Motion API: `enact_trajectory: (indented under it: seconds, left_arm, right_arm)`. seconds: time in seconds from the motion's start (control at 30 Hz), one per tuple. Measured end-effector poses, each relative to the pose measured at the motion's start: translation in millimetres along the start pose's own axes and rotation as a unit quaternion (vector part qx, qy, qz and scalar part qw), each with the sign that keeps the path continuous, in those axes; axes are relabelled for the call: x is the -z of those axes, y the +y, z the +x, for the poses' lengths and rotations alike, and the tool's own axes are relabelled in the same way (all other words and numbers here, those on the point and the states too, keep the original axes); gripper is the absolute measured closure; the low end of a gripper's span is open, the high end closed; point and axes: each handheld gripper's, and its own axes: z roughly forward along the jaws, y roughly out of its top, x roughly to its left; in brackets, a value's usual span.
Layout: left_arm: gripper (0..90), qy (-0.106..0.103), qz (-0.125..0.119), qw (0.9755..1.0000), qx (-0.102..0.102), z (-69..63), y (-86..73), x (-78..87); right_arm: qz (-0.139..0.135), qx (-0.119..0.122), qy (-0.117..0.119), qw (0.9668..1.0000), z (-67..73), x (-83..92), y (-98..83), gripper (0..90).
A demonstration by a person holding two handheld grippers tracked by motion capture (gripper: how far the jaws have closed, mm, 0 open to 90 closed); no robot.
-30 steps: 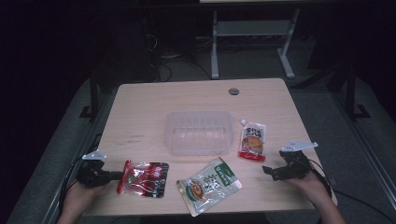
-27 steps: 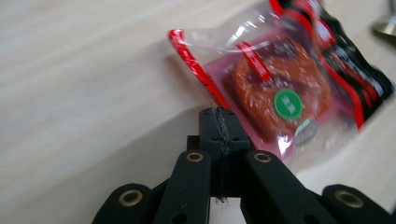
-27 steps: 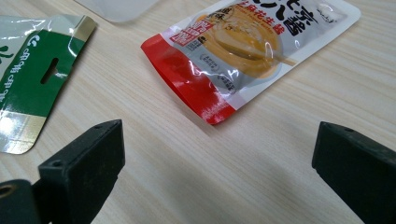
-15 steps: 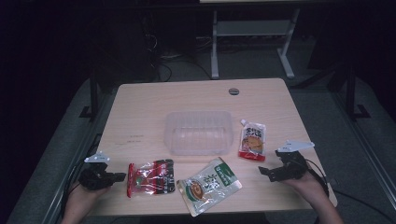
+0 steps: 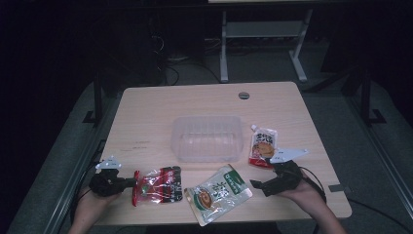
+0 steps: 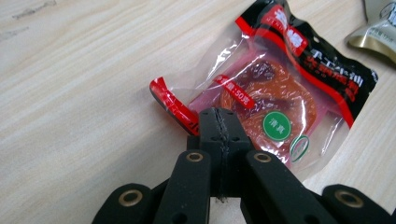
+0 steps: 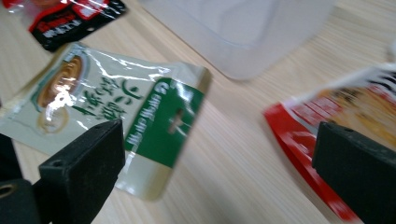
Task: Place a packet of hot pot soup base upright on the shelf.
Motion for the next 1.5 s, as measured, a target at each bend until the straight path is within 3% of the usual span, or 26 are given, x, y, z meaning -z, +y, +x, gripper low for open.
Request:
enact_trajectory:
  seconds: [0.13,0.33,0.63,0.83,1.23,1.4,1.5]
  left_arm:
    - [89.7,0.000,0.005,1.0000,-0.004,2.1,-1.6,-1.2]
    - [89.7,-0.002,0.017,0.9998,-0.005,4.4,-4.1,-5.4]
    - [89.8,-0.014,0.018,0.9997,-0.007,2.6,-2.1,-10.2]
    - [89.8,-0.023,0.013,0.9997,-0.001,-2.0,-0.6,-17.0]
    - [89.9,-0.030,0.009,0.9995,0.010,-5.1,-3.9,-17.5]
    - [89.8,-0.033,0.010,0.9993,0.014,-6.2,-5.8,-16.2]
    - [89.8,-0.035,0.014,0.9992,0.013,-5.4,-6.0,-15.6]
  right_arm:
    - [0.004,0.016,0.025,0.9995,10.6,-11.2,10.5,2.4]
    - [0.004,0.028,0.081,0.9963,30.3,-28.9,29.7,2.4]
    - [0.011,0.050,0.123,0.9910,54.3,-59.6,56.6,2.4]
    - [0.020,0.039,0.156,0.9867,64.3,-82.0,69.3,2.5]
    - [0.039,0.044,0.195,0.9790,88.8,-117.6,81.5,8.1]
    - [0.035,0.035,0.210,0.9765,93.7,-130.5,84.5,14.2]
    - [0.038,0.015,0.221,0.9743,93.8,-138.5,88.2,16.9]
